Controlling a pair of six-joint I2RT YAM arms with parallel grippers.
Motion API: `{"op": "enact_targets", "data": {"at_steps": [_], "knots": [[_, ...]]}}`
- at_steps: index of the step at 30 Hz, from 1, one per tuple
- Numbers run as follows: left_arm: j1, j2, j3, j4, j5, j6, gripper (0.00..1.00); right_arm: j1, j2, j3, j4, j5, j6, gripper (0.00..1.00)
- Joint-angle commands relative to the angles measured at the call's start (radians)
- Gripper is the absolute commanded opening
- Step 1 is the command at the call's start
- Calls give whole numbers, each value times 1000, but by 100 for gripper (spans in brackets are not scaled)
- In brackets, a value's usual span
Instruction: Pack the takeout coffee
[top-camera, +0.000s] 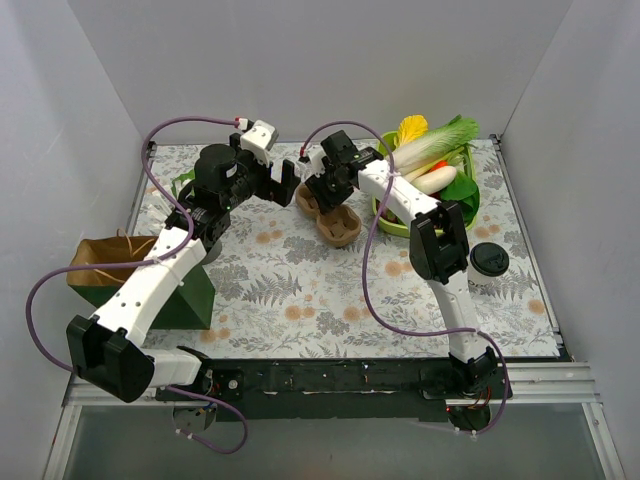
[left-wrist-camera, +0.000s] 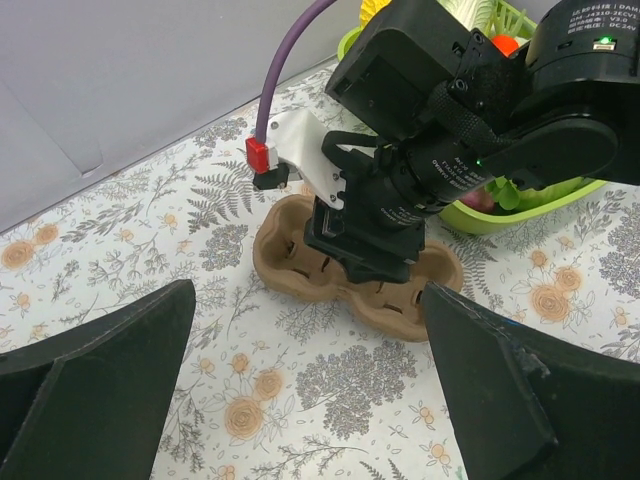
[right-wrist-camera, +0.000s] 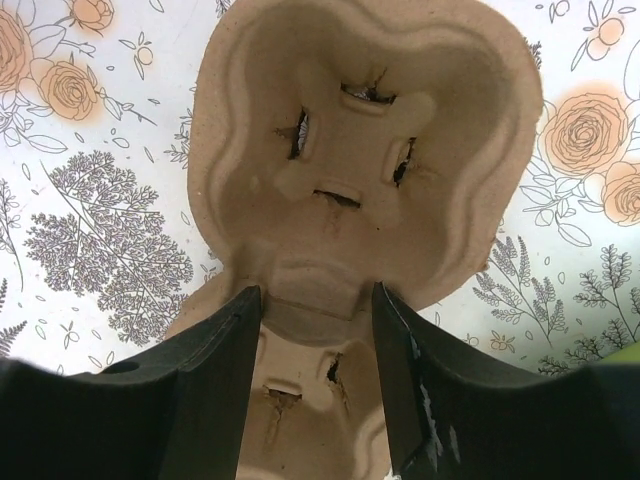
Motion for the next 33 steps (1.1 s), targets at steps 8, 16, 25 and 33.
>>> {"op": "enact_targets", "data": {"at_steps": [8,16,25,33], "knots": [[5,-50,-13,20,16,-12,98,28,-55,-41,7,84,36,53],[8,-46,-18,22,19,-15,98,35,-75,-64,0,103,62,51],[14,-35,-18,29,33,-24,98,38,-89,-98,-3,116,87,50],[17,-33,-18,28,36,-24,98,38,-83,-98,-4,107,93,46]]}}
